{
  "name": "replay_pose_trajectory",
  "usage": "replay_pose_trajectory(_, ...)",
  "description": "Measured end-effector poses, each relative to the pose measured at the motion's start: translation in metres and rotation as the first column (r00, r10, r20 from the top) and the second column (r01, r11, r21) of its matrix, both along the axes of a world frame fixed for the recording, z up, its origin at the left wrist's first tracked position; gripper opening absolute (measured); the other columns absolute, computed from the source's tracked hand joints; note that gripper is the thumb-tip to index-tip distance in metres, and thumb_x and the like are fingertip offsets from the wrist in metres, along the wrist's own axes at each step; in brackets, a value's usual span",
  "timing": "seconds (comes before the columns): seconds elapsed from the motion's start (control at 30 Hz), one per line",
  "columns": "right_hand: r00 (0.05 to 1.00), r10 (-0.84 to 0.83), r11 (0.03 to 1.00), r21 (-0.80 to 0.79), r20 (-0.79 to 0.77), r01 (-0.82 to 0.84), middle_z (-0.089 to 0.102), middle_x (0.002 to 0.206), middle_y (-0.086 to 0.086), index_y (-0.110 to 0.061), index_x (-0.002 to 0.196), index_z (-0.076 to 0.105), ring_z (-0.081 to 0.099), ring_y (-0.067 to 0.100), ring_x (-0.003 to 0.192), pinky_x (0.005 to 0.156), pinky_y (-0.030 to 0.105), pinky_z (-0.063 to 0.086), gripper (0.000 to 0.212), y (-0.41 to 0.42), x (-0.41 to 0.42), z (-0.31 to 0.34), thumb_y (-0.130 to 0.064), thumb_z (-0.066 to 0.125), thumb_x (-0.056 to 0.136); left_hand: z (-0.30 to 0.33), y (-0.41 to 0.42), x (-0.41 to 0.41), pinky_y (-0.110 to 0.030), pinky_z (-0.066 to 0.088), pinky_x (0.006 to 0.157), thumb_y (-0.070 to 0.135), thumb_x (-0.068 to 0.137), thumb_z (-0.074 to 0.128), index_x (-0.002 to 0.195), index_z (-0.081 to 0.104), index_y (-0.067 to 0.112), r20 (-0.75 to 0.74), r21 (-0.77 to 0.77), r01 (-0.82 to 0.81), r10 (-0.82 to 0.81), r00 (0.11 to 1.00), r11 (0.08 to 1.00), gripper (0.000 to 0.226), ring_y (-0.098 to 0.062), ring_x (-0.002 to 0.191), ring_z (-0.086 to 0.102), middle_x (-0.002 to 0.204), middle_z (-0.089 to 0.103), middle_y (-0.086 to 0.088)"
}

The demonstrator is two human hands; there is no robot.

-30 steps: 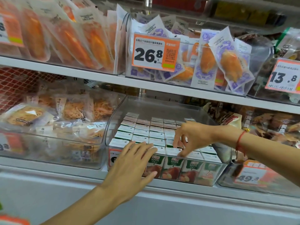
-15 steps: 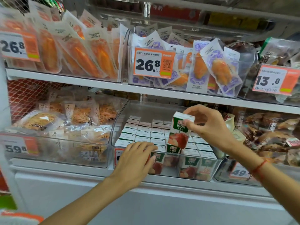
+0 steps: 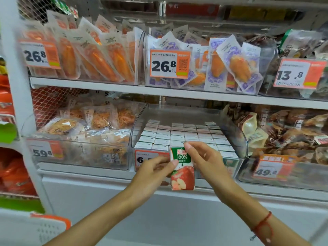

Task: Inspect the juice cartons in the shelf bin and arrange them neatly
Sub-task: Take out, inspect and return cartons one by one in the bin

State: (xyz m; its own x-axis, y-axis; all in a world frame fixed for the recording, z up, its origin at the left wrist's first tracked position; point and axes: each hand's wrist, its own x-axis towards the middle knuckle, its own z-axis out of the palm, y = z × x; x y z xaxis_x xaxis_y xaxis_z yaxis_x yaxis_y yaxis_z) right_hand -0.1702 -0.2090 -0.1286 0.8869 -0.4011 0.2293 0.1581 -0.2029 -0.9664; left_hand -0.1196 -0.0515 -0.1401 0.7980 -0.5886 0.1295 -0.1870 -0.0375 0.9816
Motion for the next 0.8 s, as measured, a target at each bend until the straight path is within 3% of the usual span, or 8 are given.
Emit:
replay_pose_trajectory(0.17,0.960,0.161,0.986,0.089,-0.229,-0.144,0.075,0.101,0.004,-0.022,0.106,0.066,0.072,0.020,0.093,0.077,0.029,0.060,0.030,-0.005,0.003,-0.011,-0.047,0.055,0.092,-0.015,0.003,0.004,-0.011,0.050,0.079,0.038,0.097,0.053,0.106,0.072,0.022,-0.114,0.033,-0.116,0.119,0.986,0.993,0.027,-0.002,0.089,0.070,0.094,0.077,0.009)
replay_pose_trajectory(0.27,0.948,0.192,0.981,0.062,-0.254,-0.183,0.074,0.101,0.008,-0.018,0.104,0.071,0.070,0.025,0.096,0.082,0.031,0.060,0.031,-0.011,0.002,-0.017,-0.044,0.057,0.092,-0.019,0.002,0.009,-0.027,0.054,0.090,0.038,0.095,0.056,0.105,0.071,0.020,-0.143,0.038,-0.162,0.166,0.976,0.986,0.026,-0.010,0.093,0.071,0.096,0.076,0.006)
replay_pose_trajectory(0.43,0.955,0.175,0.984,0.018,-0.239,-0.176,0.074,0.097,0.008,-0.020,0.097,0.072,0.071,0.025,0.091,0.081,0.031,0.060,0.030,-0.014,0.005,-0.023,-0.046,0.063,0.086,-0.024,0.002,0.012,-0.007,0.050,0.068,0.041,0.092,0.060,0.113,0.070,0.022,-0.090,0.053,-0.137,0.141,0.986,0.989,0.030,-0.001,0.093,0.069,0.102,0.074,0.010)
replay_pose_trajectory(0.6,0.960,0.181,0.983,0.015,-0.215,-0.182,0.074,0.094,0.003,-0.023,0.102,0.068,0.072,0.017,0.087,0.077,0.027,0.059,0.024,-0.014,0.006,-0.028,-0.042,0.063,0.087,-0.025,0.003,0.014,-0.010,0.052,0.068,0.041,0.091,0.060,0.100,0.070,0.033,-0.092,0.004,-0.107,0.107,0.990,0.994,0.016,0.003,0.087,0.070,0.091,0.075,0.019)
replay_pose_trajectory(0.67,0.952,0.216,0.976,0.039,-0.216,-0.212,0.074,0.099,0.002,-0.025,0.110,0.066,0.071,0.016,0.094,0.082,0.029,0.059,0.023,-0.015,0.006,-0.027,-0.033,0.066,0.089,-0.025,0.003,0.014,-0.014,0.053,0.074,0.041,0.091,0.059,0.095,0.069,0.036,-0.089,-0.029,-0.111,0.108,0.990,0.993,0.012,0.003,0.087,0.070,0.091,0.075,0.020)
replay_pose_trajectory(0.8,0.894,0.374,0.927,0.064,-0.247,-0.370,0.073,0.107,-0.004,-0.028,0.128,0.057,0.069,0.014,0.102,0.084,0.024,0.056,0.049,-0.016,0.003,-0.024,-0.013,0.074,0.084,-0.026,0.001,0.014,-0.029,0.052,0.092,0.040,0.095,0.057,0.095,0.071,0.033,-0.142,-0.090,-0.152,0.138,0.980,0.984,0.016,-0.002,0.089,0.071,0.092,0.076,0.014)
